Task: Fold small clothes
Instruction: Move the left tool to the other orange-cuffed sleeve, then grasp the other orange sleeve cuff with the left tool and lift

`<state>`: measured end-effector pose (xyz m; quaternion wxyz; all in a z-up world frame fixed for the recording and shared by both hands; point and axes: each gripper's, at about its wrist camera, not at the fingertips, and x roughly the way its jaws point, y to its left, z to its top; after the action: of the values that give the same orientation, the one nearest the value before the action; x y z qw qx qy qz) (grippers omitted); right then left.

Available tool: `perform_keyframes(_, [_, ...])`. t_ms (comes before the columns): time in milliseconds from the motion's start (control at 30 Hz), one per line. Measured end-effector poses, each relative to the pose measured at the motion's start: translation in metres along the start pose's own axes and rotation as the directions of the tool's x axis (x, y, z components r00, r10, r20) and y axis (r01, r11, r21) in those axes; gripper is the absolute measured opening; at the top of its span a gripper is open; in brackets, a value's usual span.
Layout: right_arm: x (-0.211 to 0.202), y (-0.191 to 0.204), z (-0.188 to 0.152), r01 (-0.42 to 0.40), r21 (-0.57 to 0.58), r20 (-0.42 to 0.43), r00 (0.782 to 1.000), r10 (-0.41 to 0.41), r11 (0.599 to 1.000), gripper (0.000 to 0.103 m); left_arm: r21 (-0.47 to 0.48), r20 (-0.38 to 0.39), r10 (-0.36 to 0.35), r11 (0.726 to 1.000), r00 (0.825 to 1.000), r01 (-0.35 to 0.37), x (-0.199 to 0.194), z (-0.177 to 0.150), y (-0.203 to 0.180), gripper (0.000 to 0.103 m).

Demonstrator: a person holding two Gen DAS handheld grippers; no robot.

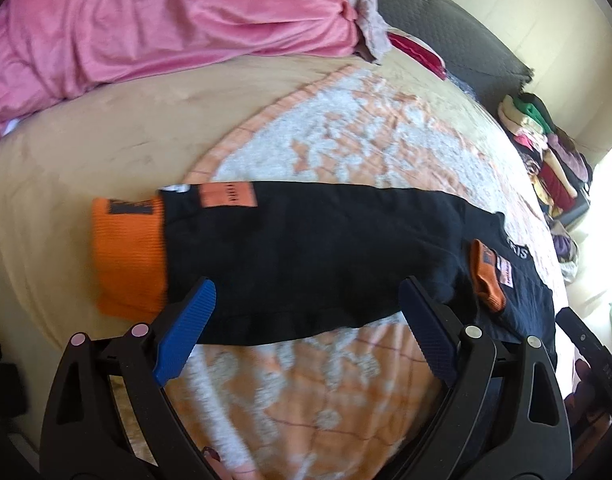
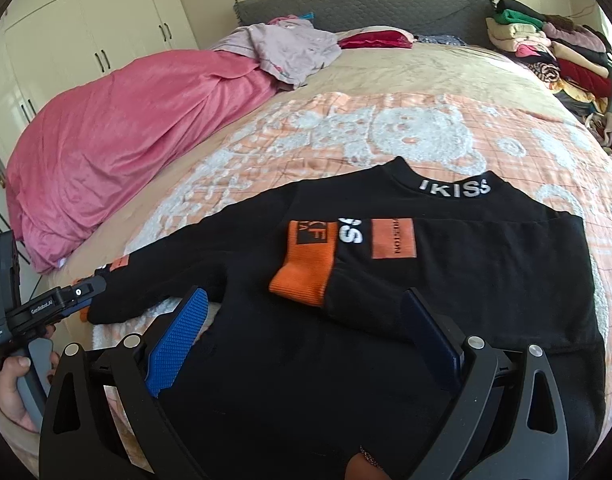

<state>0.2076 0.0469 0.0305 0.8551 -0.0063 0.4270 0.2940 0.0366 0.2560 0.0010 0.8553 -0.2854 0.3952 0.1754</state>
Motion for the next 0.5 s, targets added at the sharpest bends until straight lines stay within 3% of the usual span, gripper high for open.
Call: perform_keyframes(500, [0.018,0.048,-0.003,-0.068,-0.1,-0.043,0.997,0.064,0.993,0.096,-0.148,0.021,0.096,0.985,0.995,-0.092,-0.014,0.001,0.077,0.086])
